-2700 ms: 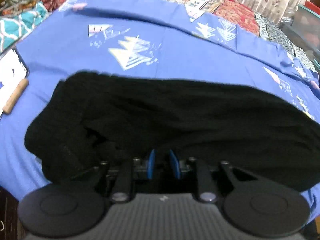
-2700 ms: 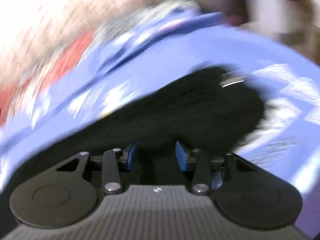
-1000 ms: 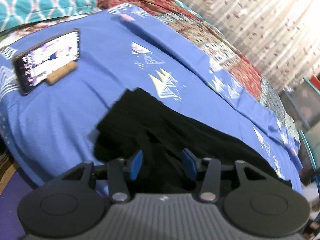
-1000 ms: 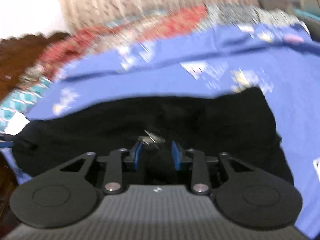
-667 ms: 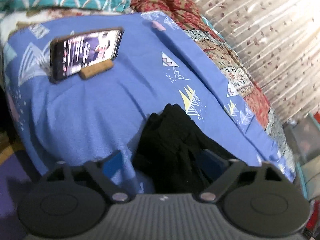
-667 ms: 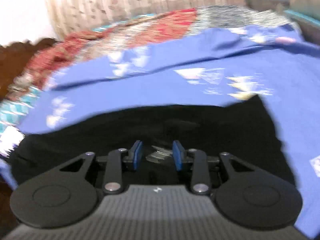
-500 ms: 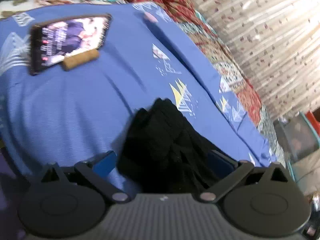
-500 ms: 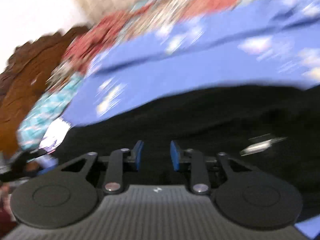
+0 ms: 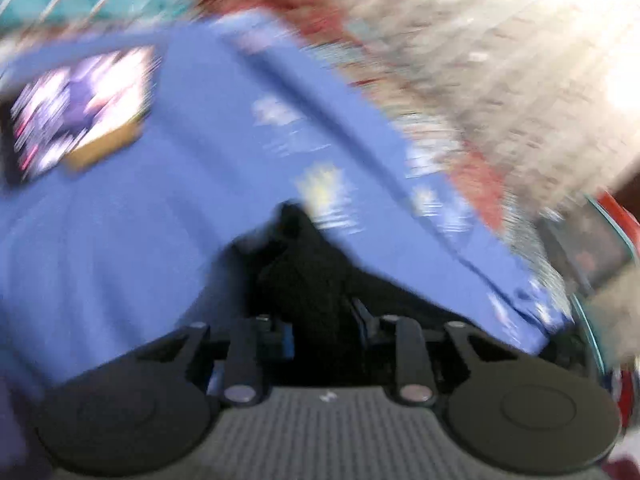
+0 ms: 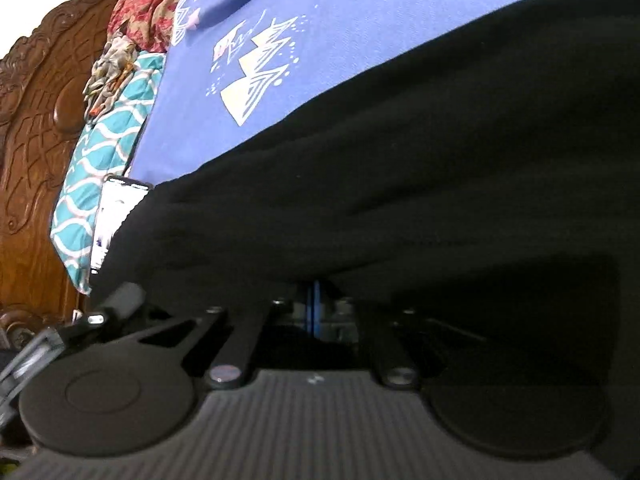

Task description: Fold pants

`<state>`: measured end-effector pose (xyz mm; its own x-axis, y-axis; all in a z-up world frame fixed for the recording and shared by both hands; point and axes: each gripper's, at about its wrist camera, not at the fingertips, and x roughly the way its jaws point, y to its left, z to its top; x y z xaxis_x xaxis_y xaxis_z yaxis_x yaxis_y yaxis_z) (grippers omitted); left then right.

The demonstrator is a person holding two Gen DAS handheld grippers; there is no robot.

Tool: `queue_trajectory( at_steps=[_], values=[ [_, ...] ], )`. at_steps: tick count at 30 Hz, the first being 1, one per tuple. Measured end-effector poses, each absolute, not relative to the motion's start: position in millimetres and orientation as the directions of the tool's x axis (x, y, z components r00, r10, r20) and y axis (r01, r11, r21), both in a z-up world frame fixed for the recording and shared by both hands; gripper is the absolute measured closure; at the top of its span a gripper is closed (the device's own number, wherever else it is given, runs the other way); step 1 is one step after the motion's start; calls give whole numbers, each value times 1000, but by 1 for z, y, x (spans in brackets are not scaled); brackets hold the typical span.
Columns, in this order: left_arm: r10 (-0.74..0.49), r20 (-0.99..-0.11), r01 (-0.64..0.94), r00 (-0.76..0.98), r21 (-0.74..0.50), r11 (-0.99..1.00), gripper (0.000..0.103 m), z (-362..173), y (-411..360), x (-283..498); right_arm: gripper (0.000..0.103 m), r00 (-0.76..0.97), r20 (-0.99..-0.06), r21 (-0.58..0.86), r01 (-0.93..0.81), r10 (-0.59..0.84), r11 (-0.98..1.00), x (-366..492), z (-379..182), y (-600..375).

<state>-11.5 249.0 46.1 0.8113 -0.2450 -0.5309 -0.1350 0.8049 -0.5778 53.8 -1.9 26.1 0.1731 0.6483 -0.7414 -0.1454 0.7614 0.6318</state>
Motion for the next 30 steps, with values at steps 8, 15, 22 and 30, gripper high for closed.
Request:
queue_trajectory(
  at_steps=[8, 15, 22, 30],
  values=[
    [-357, -502, 232, 787, -296, 927, 76, 88, 109, 2, 68, 371, -550, 804, -7, 748, 594, 43, 49, -96],
    [-495, -649, 494, 578, -205, 845, 41, 53, 2, 6, 31, 513, -501, 850, 141, 697, 507, 24, 38, -177],
    [-541, -554, 476, 633, -273, 836, 23, 93, 60, -30, 19, 473, -462, 869, 73, 750, 490, 26, 38, -172],
    [-366, -516, 88, 774, -485, 870, 31, 98, 180, -43, 7, 414, -524, 761, -166, 745, 627, 27, 62, -124]
  ],
)
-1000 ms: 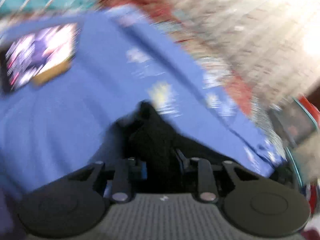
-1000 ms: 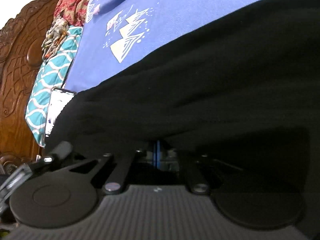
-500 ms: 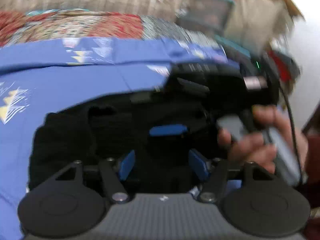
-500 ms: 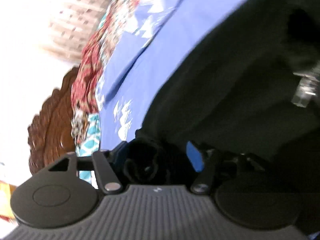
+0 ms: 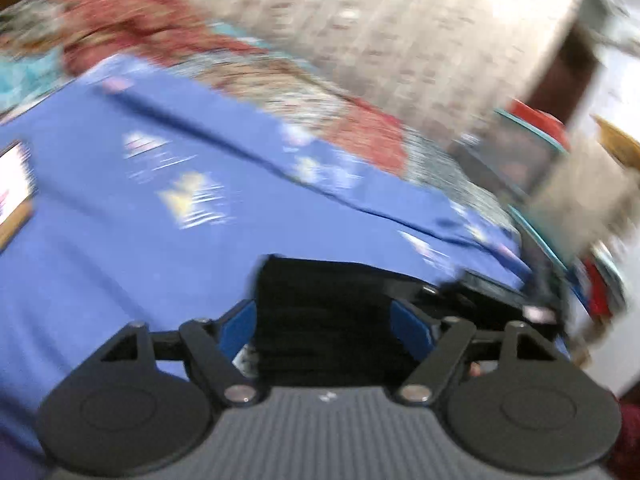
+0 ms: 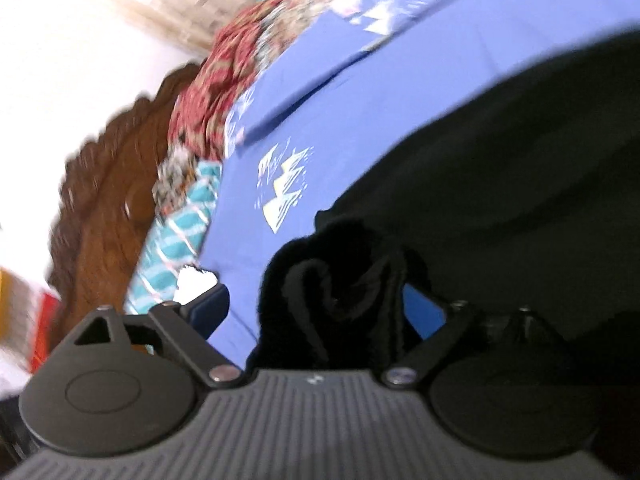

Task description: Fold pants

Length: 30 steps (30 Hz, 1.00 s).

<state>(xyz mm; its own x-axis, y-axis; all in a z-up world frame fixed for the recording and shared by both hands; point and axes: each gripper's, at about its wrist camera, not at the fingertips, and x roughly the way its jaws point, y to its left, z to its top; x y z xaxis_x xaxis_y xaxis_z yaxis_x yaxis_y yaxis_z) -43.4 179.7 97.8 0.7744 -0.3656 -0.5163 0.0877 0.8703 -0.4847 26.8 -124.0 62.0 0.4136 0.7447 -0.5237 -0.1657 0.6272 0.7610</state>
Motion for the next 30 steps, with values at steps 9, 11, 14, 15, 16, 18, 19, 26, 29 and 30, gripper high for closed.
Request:
queue_trajectory(
  at_steps=[9, 11, 14, 15, 16, 18, 19, 26, 29, 30],
  values=[
    [-394, -555, 20, 733, -561, 827, 40, 73, 180, -22, 56, 376, -746, 512, -204, 550, 834, 12, 34, -102],
    [-406, -562, 25, 721, -565, 825, 42, 68, 177, -19, 73, 368, -692, 602, -181, 621, 778, 17, 36, -119],
    [-434, -551, 62, 713, -566, 822, 42, 68, 164, -11, 75, 468, -588, 626, -254, 660, 738, 12, 61, -143],
    [-440, -550, 79, 710, -559, 826, 42, 69, 157, -8, 75, 509, -559, 606, -288, 655, 742, 9, 70, -149],
    [-445, -552, 93, 705, -550, 830, 42, 70, 150, -4, 75, 540, -536, 591, -309, 649, 745, 7, 76, -156],
    [-459, -563, 112, 688, -543, 832, 42, 67, 134, 7, 72, 563, -536, 566, -314, 629, 763, 6, 74, -170],
    [-465, -571, 115, 676, -541, 833, 43, 64, 128, 11, 71, 564, -573, 527, -301, 594, 795, 8, 67, -175],
    [-310, -797, 164, 518, -263, 951, 45, 11, 55, 43, 47, 552, -683, 501, -123, 479, 857, 9, 22, -209],
    [-248, -785, 214, 568, -150, 965, 44, 10, 41, 28, 43, 598, -663, 494, -101, 449, 864, 6, 32, -213],
    [-239, -788, 218, 567, -136, 966, 44, 13, 40, 26, 43, 627, -645, 495, -91, 436, 864, 3, 38, -215]
  ],
)
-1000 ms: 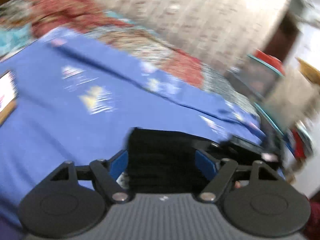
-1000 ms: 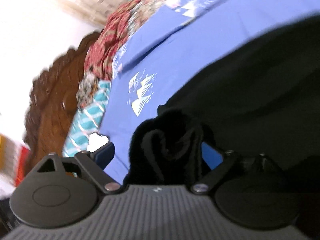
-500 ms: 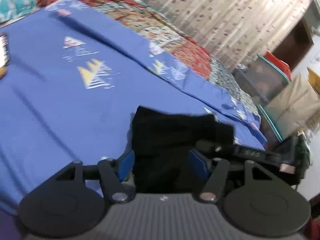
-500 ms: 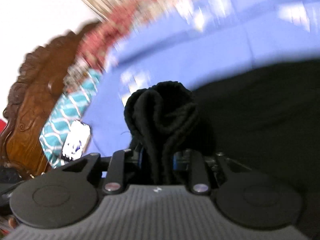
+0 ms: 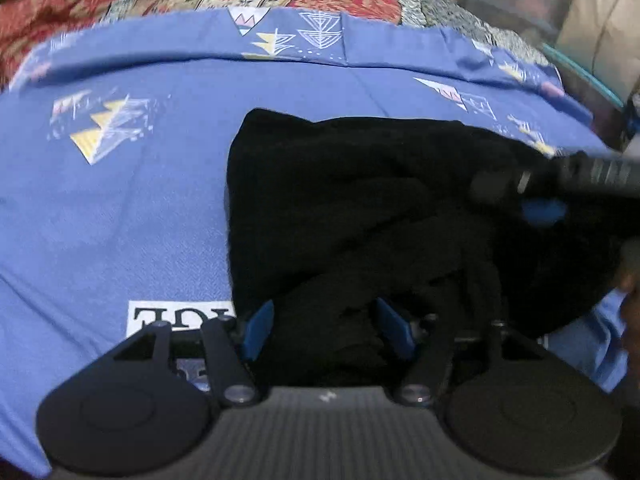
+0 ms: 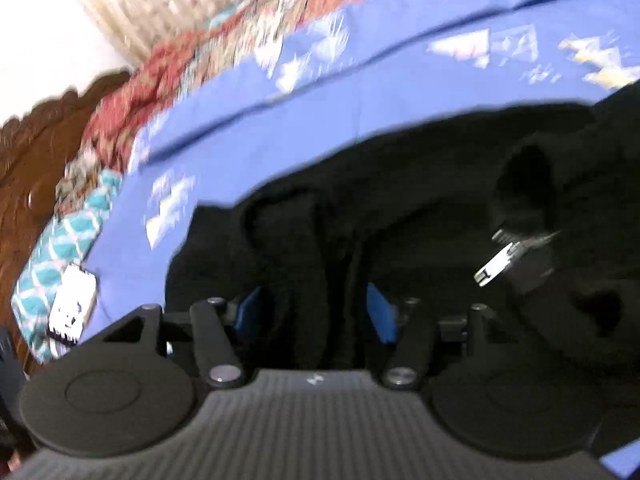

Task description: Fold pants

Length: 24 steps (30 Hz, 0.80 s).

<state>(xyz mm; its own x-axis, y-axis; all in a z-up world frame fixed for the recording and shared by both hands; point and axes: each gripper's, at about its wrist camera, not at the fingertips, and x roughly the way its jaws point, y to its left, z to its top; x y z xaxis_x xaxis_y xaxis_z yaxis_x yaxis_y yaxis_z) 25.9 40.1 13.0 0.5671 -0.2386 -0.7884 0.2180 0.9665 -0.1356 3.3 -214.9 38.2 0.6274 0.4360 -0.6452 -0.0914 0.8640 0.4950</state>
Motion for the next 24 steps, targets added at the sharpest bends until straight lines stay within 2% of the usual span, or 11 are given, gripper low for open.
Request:
queue_trajectory(
  at_steps=[3, 5, 7, 10, 11, 13, 14, 16, 20, 21, 24],
  values=[
    [-239, -786, 223, 571, -132, 966, 44, 18, 44, 15, 42, 714, -556, 501, -121, 425, 857, -9, 60, -226],
    [-239, -784, 225, 573, -130, 966, 44, 19, 47, 9, 41, 716, -538, 484, -169, 444, 859, -1, 70, -217],
    [-234, -785, 219, 574, -128, 967, 43, 20, 48, 7, 42, 706, -555, 430, -208, 439, 879, 10, 69, -204],
    [-230, -787, 207, 572, -133, 969, 43, 19, 48, 9, 54, 651, -684, 307, -152, 329, 939, 37, 38, -193],
    [-230, -788, 208, 571, -132, 969, 43, 20, 49, 8, 54, 622, -725, 308, -91, 296, 947, 49, 20, -198],
    [-228, -791, 219, 568, -122, 968, 43, 23, 49, 6, 55, 615, -703, 451, -3, 357, 892, 57, 5, -221],
    [-236, -789, 232, 567, -122, 965, 43, 27, 52, 3, 55, 616, -698, 461, -4, 366, 887, 56, 9, -225],
    [-269, -776, 257, 571, -142, 956, 42, 37, 58, -1, 51, 631, -686, 440, -35, 361, 897, 48, 22, -228],
    [-354, -693, 262, 629, -240, 935, 39, 73, 85, -7, 47, 737, -537, 519, -95, 411, 849, 7, 54, -269],
    [-366, -677, 254, 639, -263, 931, 39, 80, 89, -5, 40, 772, -508, 511, -87, 382, 855, -6, 58, -282],
    [-409, -646, 246, 645, -331, 911, 39, 100, 91, 10, 32, 864, -464, 431, 28, 195, 902, -44, 65, -339]
  ],
)
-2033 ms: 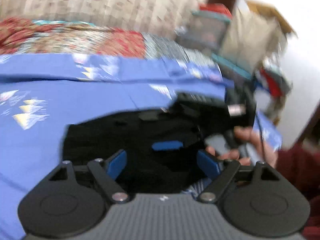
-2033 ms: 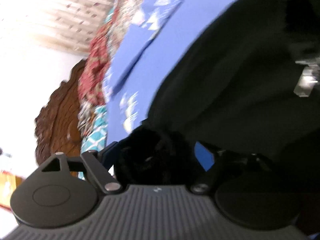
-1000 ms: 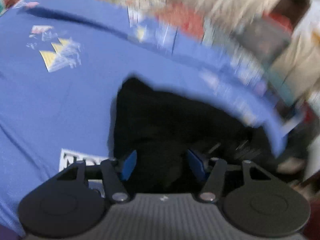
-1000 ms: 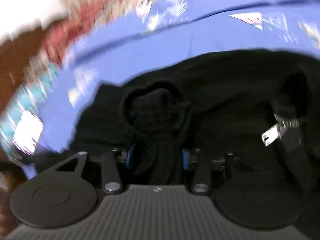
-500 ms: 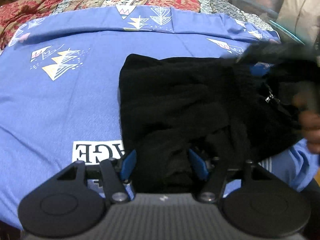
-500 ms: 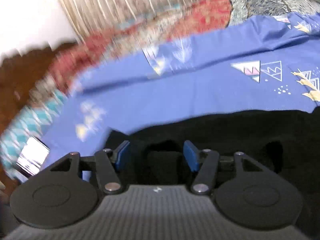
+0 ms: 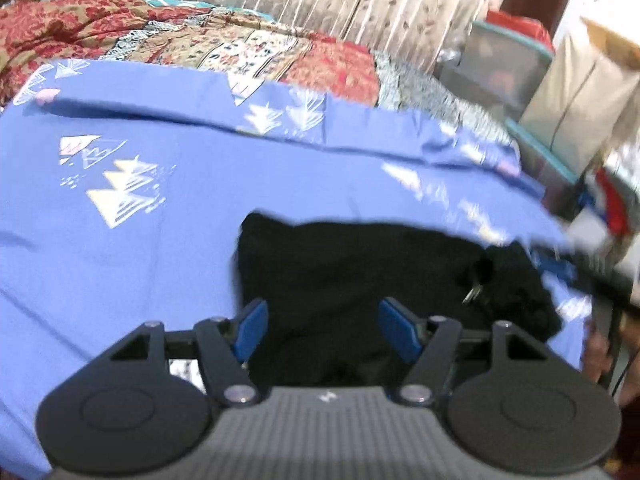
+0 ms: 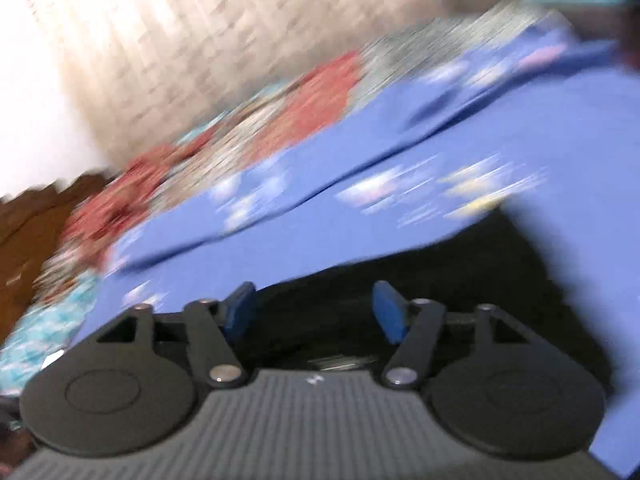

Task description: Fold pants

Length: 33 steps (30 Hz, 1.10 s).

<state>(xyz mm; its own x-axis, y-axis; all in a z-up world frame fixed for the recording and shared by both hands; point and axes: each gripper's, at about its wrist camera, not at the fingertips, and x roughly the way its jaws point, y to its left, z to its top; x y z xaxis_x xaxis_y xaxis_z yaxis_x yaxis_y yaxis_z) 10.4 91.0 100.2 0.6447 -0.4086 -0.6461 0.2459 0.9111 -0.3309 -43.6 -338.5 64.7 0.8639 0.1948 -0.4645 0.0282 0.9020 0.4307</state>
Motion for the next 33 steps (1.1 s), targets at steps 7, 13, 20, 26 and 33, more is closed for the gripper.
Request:
queue_trajectory(
  at_steps=[7, 13, 20, 26, 33],
  values=[
    [-540, -635, 402, 552, -365, 840, 38, 131, 4, 59, 33, 827, -561, 465, 295, 21, 835, -70, 22, -433],
    [-608, -675, 530, 417, -363, 766, 30, 143, -105, 82, 86, 815, -560, 506, 193, 150, 841, -66, 32, -401],
    [-520, -787, 603, 332, -247, 759, 8, 141, -208, 87, 86, 864, -483, 249, -18, 141, 968, -76, 72, -338],
    [-476, -828, 538, 296, -267, 800, 86, 123, -197, 108, 87, 856, -463, 246, -124, 229, 961, -84, 73, -316],
    [-593, -713, 434, 375, -430, 792, 91, 155, -86, 117, 88, 807, -438, 300, -284, 396, 911, -80, 96, -280]
  ],
)
